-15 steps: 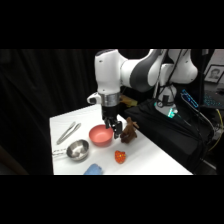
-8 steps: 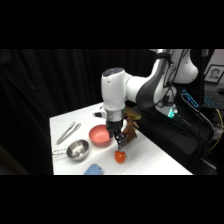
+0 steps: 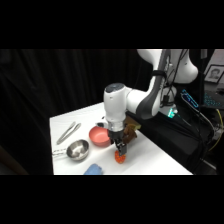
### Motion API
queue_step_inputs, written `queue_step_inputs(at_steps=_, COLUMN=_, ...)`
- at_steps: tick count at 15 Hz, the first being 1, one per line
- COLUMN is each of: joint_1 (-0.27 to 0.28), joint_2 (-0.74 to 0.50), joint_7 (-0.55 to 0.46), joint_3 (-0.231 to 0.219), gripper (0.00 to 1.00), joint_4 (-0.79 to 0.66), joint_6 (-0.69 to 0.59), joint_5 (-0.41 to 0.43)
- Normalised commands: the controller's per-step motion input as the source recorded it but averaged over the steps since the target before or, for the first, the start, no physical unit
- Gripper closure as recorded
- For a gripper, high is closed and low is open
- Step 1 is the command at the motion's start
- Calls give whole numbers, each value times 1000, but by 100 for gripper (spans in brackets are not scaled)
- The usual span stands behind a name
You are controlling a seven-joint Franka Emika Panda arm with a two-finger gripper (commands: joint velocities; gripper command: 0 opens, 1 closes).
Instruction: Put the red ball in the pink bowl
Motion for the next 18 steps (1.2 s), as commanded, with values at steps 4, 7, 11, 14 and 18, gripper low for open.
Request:
queue_step_inputs(at_steps=4, joint_1=82, joint_2=171, joint_7=82, joint_3=-28, gripper=0, joint_4=73, joint_6=194, joint_5=18)
queue_step_inputs(at_steps=7, joint_1=59, joint_2=152, joint_7=52, joint_3=-16, gripper=0, joint_4=99, joint_6=155, joint_5=54)
queue_step_inputs(at_steps=11, joint_1=40, joint_2=111, joint_7=37, joint_3=-17, gripper=43, joint_4=99, joint_6=136, joint_5=73)
queue_step_inputs(at_steps=14, joint_1=53, joint_2=64, joint_7=43, joint_3=-31, gripper=67, joint_4=87, joint_6=99, joint_5=60)
queue_step_inputs(at_steps=18, joint_1=75, joint_2=14, joint_7=59, joint_3=-55, gripper=98, joint_4=57, joint_6=52, joint_5=35)
